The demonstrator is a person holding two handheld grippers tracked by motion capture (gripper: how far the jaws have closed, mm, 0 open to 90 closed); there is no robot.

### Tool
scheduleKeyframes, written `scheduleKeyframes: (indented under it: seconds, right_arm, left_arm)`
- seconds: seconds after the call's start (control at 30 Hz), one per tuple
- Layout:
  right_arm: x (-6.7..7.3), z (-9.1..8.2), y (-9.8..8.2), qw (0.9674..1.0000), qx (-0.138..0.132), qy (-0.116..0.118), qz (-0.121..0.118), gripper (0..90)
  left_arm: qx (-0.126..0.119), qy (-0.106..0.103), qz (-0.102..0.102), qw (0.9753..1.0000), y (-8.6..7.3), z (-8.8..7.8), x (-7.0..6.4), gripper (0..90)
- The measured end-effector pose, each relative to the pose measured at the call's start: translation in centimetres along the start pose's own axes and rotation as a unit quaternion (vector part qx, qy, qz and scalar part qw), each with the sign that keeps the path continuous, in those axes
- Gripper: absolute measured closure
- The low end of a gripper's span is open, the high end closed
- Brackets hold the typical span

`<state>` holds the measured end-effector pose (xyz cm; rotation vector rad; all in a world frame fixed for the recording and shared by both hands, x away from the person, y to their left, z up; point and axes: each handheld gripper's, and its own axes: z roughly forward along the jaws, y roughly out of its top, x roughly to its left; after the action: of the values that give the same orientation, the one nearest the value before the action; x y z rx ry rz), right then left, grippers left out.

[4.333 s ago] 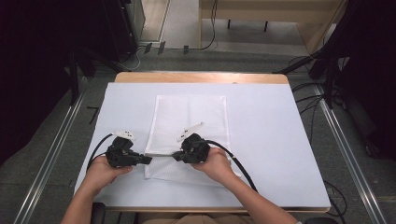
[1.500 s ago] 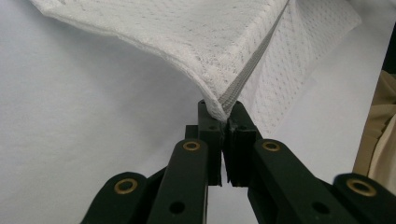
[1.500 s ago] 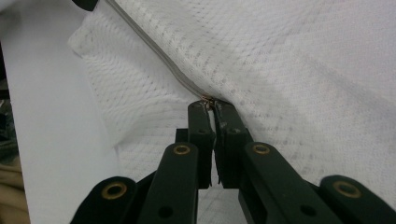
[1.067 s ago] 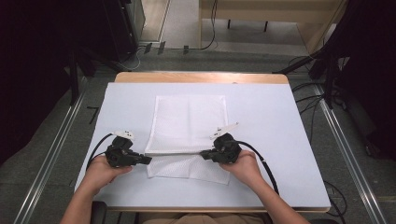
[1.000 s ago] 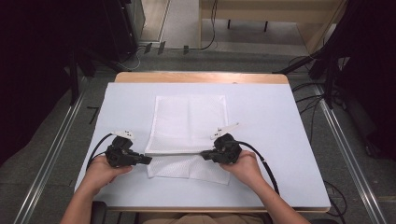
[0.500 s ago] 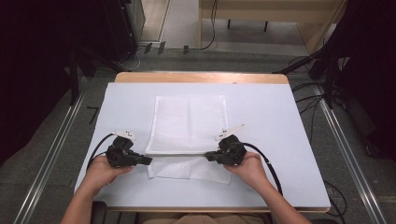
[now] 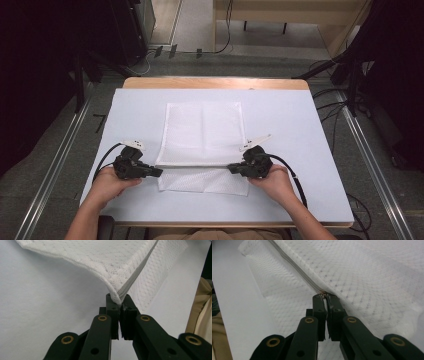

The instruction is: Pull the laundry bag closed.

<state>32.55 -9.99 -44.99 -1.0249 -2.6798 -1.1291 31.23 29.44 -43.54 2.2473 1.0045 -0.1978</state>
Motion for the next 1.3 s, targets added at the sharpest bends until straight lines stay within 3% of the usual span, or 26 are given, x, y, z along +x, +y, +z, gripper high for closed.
scheduleKeyframes:
  seconds: [0.63, 1.03, 1.1, 1.3]
  right_arm:
    - [-1.7, -2.3, -1.7, 0.9997, 0.003, -0.013, 0.019, 88.1]
    - [-1.5, -2.1, -1.7, 0.9997, 0.003, -0.008, 0.022, 87.5]
    - [-1.5, -2.1, -1.6, 0.9997, 0.002, -0.008, 0.024, 87.2]
    - [-1.6, -2.0, -1.7, 0.9997, -0.006, -0.011, 0.021, 82.8]
  left_arm:
    - [0.006, -0.001, 0.001, 1.0, 0.0, 0.3, 0.0, 87.7]
    - [0.003, 0.002, 0.005, 1.0, -0.1, 0.1, 0.1, 86.7]
    - [0.002, 0.003, 0.003, 1.0, -0.1, 0.1, 0.2, 84.9]
    - [-0.004, -0.011, -0.002, 0.9999, 0.0, 0.0, 0.3, 68.4]
